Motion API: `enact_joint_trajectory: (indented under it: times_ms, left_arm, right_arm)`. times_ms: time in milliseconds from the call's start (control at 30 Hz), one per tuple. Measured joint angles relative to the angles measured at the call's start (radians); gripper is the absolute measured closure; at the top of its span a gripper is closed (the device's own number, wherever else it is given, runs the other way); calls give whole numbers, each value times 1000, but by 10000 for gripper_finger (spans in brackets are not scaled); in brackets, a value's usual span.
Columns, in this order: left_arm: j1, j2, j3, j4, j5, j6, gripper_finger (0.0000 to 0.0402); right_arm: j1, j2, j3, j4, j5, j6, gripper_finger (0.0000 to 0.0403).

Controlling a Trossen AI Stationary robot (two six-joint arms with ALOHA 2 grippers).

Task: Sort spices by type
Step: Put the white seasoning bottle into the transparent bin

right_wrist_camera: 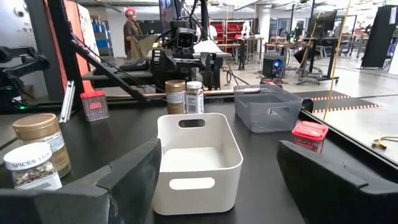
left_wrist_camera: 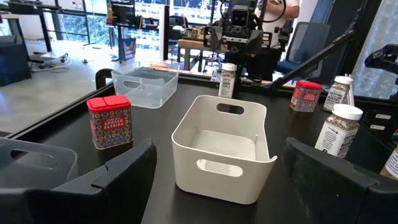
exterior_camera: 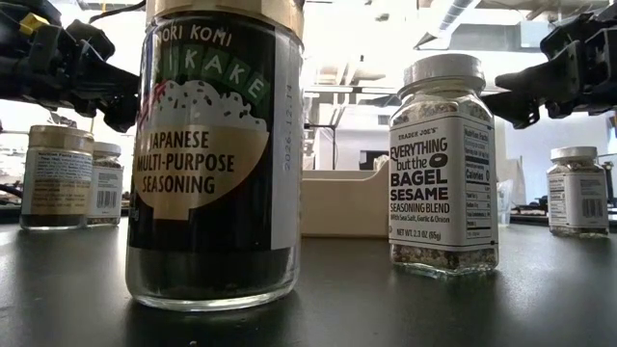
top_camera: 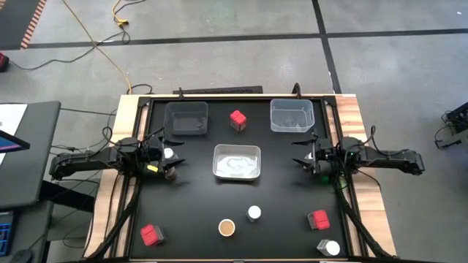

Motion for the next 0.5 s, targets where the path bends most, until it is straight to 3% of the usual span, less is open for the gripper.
enact_joint_trajectory:
  times_ms: [333,500]
  left_arm:
    - [0,0,0,0,0,0,68]
    - [0,0,0,0,0,0,68]
  right_arm:
    - [-28,1,12,-10,9,123,55]
    - [-40,1,76,-15,110,139,57]
